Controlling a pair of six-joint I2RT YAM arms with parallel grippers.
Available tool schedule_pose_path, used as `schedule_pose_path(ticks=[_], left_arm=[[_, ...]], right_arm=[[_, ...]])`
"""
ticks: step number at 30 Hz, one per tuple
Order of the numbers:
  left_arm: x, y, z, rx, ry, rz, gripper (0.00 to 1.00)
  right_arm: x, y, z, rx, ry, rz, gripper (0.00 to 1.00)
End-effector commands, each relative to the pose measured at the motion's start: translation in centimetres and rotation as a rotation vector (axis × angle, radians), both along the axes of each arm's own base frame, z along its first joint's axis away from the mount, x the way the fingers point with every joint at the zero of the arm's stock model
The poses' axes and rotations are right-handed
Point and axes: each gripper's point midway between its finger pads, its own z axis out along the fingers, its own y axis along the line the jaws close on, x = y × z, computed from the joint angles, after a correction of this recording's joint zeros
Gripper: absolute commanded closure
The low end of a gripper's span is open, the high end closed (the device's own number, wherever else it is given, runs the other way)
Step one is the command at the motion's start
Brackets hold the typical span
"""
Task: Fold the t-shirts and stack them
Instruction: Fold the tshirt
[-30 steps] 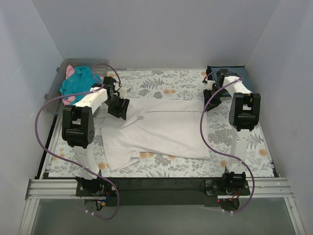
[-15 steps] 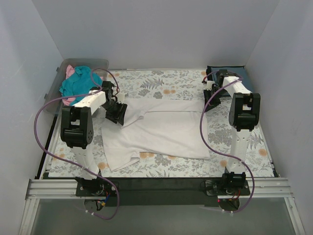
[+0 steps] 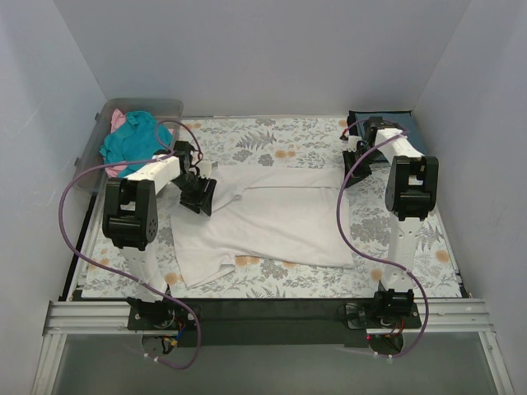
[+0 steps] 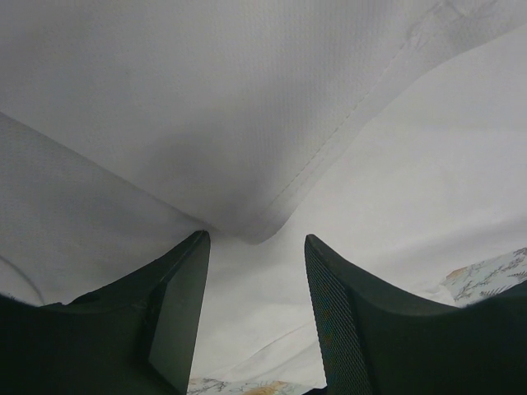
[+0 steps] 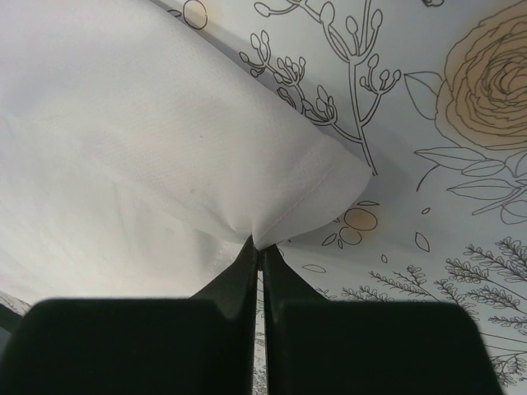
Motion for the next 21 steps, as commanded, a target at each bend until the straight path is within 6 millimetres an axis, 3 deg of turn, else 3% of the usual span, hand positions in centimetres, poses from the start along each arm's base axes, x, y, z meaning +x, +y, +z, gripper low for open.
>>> schedule_pose_path(ticks=[1, 9, 13, 17, 21], left_arm=[[0.9, -1.3, 1.8, -0.041, -0.066, -0.009, 0.51], [1.1, -1.8, 1.8, -0.048, -0.065, -0.018, 0.55], [1.3, -1.5, 2.1, -0.031, -0.082, -0.020, 0.68], [1.6, -0.7, 1.9, 0.017, -0.104, -0.009, 0.74], [1.8, -0.3, 1.6, 0.040, -0.105, 0.005, 0.69]], right_arm=[[0.4, 0.2, 2.5, 0.020, -0.049, 0.003, 0.99], [0.3, 0.2, 2.4, 0.022, -0.044, 0.004, 0.99], [0.3, 0.2, 2.6, 0.019, -0.050, 0.008, 0.99], [0.3, 0.1, 2.7, 0.019, -0.050, 0.007, 0.99], [0.4, 0.2, 2.8, 0.019, -0.052, 0.010, 0.99]])
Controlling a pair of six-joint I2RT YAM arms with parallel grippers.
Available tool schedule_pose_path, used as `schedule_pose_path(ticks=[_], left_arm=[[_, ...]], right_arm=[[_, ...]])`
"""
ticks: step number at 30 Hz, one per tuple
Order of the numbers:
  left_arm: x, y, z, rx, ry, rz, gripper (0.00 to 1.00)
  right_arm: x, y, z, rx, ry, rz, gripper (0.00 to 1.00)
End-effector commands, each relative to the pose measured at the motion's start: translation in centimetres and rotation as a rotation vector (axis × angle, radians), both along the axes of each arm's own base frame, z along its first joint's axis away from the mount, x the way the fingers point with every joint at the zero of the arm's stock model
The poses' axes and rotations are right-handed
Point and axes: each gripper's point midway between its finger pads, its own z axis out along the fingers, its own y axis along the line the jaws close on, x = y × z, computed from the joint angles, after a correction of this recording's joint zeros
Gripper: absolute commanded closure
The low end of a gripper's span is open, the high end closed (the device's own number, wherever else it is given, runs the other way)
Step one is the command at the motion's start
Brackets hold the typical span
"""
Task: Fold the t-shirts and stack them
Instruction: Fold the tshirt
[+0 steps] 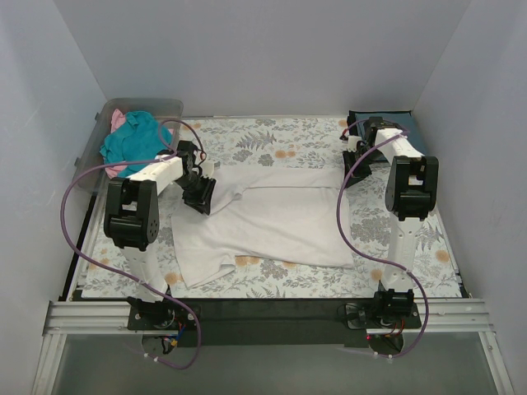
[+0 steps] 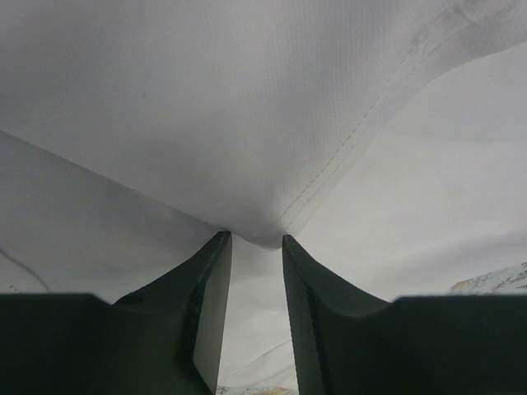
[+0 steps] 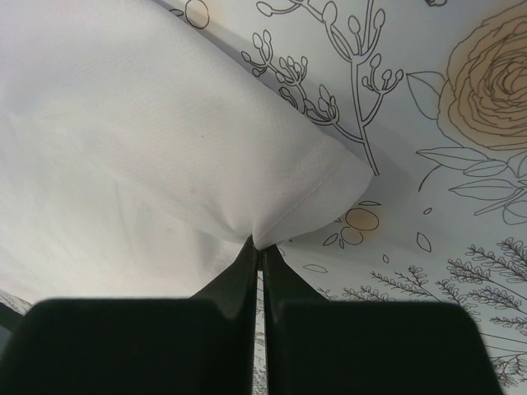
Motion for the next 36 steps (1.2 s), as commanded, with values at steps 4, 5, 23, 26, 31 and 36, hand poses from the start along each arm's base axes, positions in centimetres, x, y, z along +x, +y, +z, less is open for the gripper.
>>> schedule_pose_path(ticks=[4, 5, 23, 26, 31, 36], left_arm=[[1.1, -0.2, 1.9, 0.002, -0.077, 0.008, 0.65], [0.9, -0.4, 1.9, 0.001, -0.077, 0.005, 0.66], [1.2, 0.4, 2.1, 0.145, -0.144, -0.005, 0.80], [1.5, 0.5, 3.4, 0.149, -0.172, -0.004, 0.88], [2.0, 0.5, 5.2, 0.150, -0.205, -0.002, 0.91], [2.0, 0.6, 5.6, 0.151, -0.213, -0.005, 0.99]], right_arm=[[0.4, 0.1, 2.7, 0.012, -0.054, 0.010, 0.99], [0.4, 0.1, 2.6, 0.011, -0.052, 0.012, 0.99], [0.4, 0.0, 2.8, 0.008, -0.058, 0.014, 0.99], [0.4, -0.1, 3.1, 0.005, -0.063, 0.015, 0.99], [0.4, -0.1, 3.5, 0.001, -0.074, 0.017, 0.99], [0.5, 0.0, 3.8, 0.006, -0.080, 0.018, 0.99]])
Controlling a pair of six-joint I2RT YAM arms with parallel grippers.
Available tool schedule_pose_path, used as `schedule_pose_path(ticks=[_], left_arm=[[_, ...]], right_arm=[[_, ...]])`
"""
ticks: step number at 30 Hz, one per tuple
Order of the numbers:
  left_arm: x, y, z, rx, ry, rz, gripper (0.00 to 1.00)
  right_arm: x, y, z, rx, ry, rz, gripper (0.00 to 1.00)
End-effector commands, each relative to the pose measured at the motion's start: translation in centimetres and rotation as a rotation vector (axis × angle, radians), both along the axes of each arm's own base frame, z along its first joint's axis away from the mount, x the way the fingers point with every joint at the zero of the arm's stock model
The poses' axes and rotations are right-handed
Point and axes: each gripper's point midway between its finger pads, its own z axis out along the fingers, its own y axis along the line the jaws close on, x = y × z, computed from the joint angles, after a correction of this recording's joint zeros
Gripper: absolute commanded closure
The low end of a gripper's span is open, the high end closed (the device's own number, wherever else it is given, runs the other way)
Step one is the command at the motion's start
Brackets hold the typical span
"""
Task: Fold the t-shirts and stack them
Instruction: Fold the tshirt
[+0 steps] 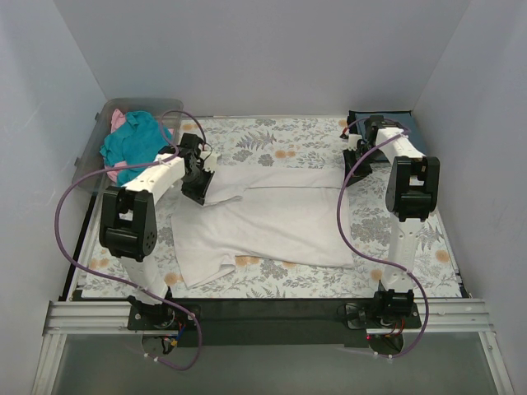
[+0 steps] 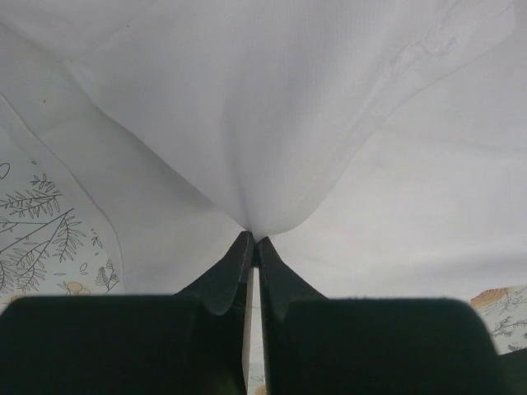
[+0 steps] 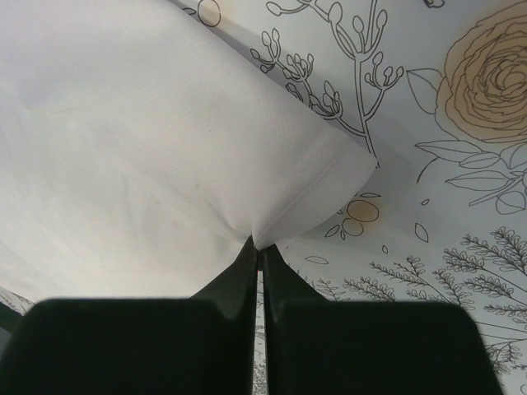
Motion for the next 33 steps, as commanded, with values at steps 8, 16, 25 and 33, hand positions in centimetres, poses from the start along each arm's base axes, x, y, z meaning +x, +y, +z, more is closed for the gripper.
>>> schedule_pose_path(ticks=[8, 16, 25, 33], left_arm=[[1.7, 0.7, 4.4, 0.011, -0.105, 0.017, 1.00], [2.9, 2.2, 7.1, 0.048, -0.175, 0.031, 1.00], [1.8, 4.1, 8.3, 0.094, -0.174, 0.028, 1.00], [1.1, 4.6, 7.9, 0.100, -0.154, 0.032, 1.00]], right_arm=[[0.3, 0.0, 4.7, 0.006, -0.094, 0.019, 0.99], [-0.8, 0.2, 5.4, 0.023, -0.085, 0.021, 0.99], [-3.7, 0.6, 4.3, 0.050, -0.007, 0.036, 0.99], [-5.1, 0.4, 3.3, 0.044, 0.033, 0.046, 0.99]])
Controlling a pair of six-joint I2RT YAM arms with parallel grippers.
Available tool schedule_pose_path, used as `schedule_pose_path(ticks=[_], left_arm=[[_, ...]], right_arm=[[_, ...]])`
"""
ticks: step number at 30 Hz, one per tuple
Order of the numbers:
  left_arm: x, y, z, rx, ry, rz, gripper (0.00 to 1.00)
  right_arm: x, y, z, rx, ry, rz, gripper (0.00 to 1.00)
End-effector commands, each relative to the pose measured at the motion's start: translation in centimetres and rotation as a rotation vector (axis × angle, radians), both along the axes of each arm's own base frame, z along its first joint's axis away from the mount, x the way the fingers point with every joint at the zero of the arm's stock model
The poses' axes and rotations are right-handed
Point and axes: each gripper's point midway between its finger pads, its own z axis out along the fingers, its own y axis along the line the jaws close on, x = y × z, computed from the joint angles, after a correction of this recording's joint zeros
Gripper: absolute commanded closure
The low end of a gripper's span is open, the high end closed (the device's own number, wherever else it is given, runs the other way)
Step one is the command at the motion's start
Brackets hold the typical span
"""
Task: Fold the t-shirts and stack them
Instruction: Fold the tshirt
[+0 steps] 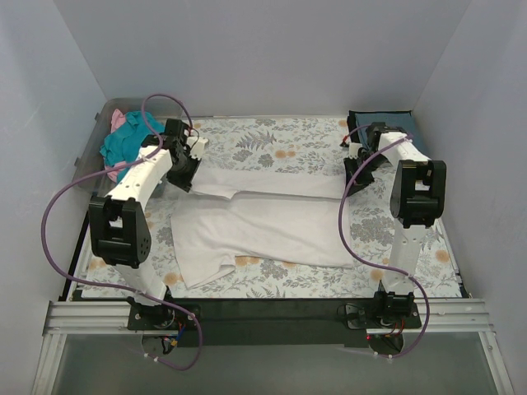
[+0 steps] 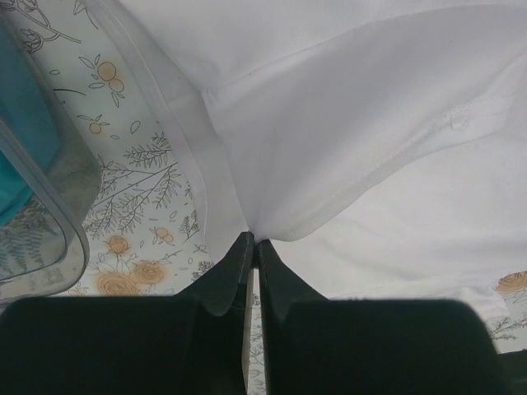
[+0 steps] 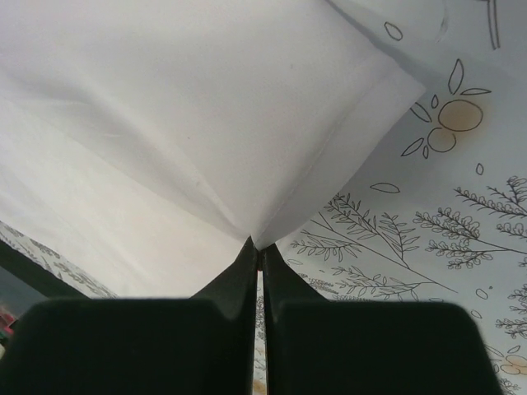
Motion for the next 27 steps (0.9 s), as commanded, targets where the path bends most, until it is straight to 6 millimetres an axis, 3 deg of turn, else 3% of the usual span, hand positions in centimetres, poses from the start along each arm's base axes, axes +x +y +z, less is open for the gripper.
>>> schedule_pose_path(ticks=[1, 17, 18, 19, 21, 22, 24, 27], left_arm=[[-1.0, 0.8, 1.6, 0.018, -0.032, -0.004, 1.00], [-3.5, 1.0, -2.3, 0.024, 0.062, -0.013, 1.00], [-3.6, 1.1, -2.4, 0.027, 0.067, -0.012, 1.00], [-3.6, 1.1, -2.4, 0.028, 0.072, -0.010, 0.86], [-2.8, 0.9, -1.0, 0.000, 0.041, -0.004, 0.67], [-2.2, 0.5, -0.2, -0.027, 0.020, 0.000, 0.61], [-0.2, -0.1, 2.8, -0.085, -0.059, 0.001, 0.59], [1.9, -1.1, 4.5, -0.154, -0.097, 0.007, 0.59]], right_arm=[[-0.8, 0.1, 1.6, 0.016, -0.026, 0.019, 0.99], [-2.4, 0.2, 0.4, 0.025, 0.023, 0.038, 0.99], [-2.6, 0.2, 0.3, 0.028, 0.028, 0.045, 0.85], [-2.6, 0.3, 0.5, 0.034, 0.026, 0.050, 0.68], [-2.1, 0.2, 1.3, 0.031, -0.008, 0.061, 0.50], [-1.0, 0.1, 2.3, 0.028, -0.055, 0.067, 0.50], [0.3, 0.3, 4.2, 0.043, -0.121, 0.073, 0.53], [2.3, 1.0, 6.9, 0.077, -0.211, 0.077, 0.60]])
